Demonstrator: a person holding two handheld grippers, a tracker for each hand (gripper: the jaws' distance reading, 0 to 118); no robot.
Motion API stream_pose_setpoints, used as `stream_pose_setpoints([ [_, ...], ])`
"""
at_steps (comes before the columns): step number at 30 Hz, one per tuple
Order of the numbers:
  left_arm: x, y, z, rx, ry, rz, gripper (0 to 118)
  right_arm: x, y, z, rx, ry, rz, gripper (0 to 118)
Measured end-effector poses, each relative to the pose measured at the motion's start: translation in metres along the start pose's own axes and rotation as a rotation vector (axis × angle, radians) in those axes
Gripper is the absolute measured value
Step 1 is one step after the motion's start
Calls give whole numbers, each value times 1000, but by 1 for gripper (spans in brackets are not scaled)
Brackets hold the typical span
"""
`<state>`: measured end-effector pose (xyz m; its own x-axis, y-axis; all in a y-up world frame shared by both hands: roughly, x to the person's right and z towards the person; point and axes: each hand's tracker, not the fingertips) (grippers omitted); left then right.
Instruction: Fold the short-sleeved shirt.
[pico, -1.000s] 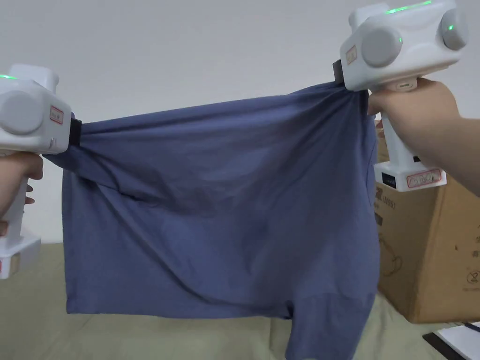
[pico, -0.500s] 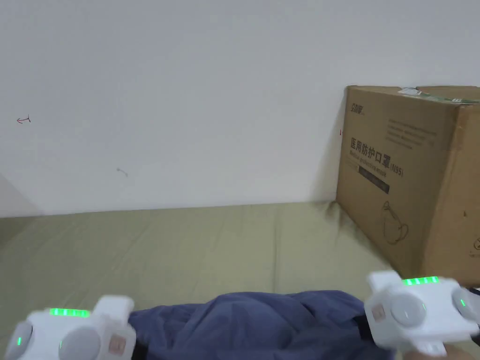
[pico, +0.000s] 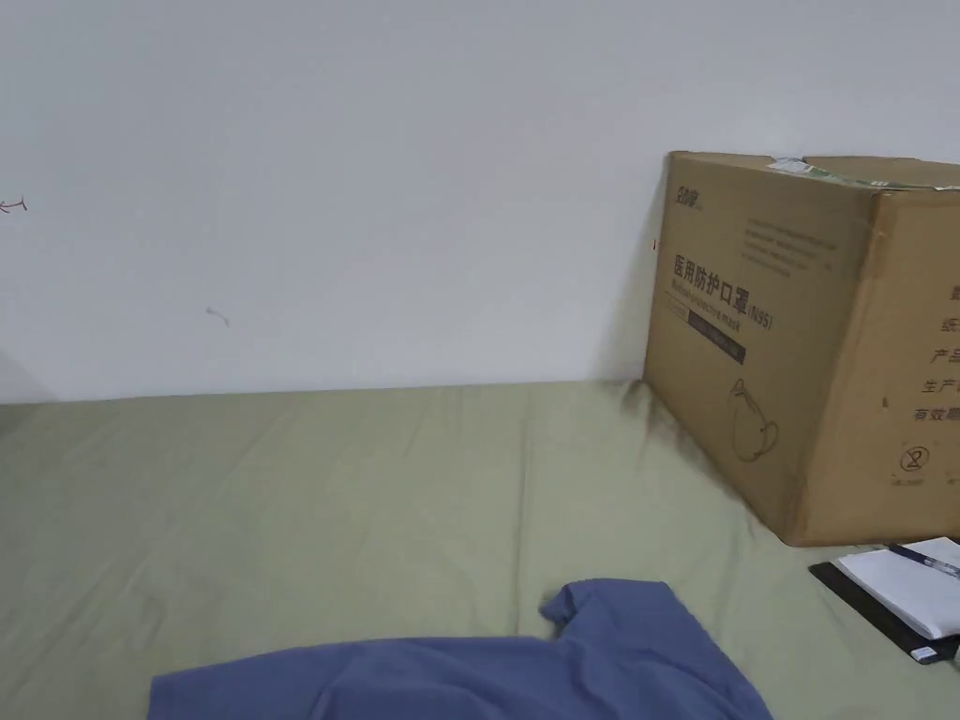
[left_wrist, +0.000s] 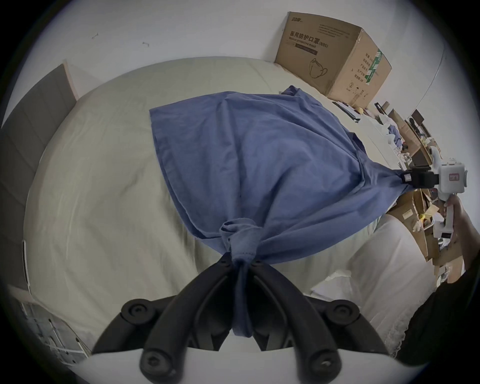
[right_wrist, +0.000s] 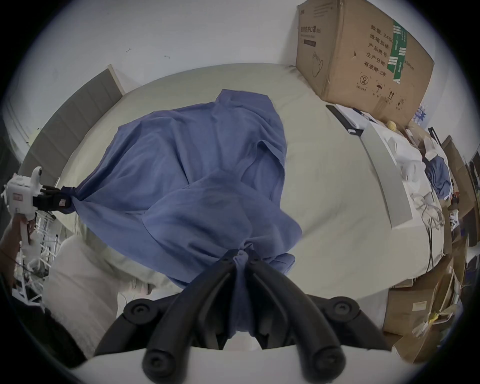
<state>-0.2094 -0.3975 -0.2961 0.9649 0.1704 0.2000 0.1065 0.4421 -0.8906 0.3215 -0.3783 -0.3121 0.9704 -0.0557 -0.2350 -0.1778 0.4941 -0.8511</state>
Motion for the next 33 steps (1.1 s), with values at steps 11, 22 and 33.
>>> stream_pose_setpoints([
  [11,-26,24,-35,138,55,233,103,19,36,-70,-6,-10,-201,96],
  [22,5,4,65,649,72,239,110,-25,37,32,451,136,-238,97],
  [33,25,40,101,871,67,230,0,-95,53,61,722,182,-69,0],
])
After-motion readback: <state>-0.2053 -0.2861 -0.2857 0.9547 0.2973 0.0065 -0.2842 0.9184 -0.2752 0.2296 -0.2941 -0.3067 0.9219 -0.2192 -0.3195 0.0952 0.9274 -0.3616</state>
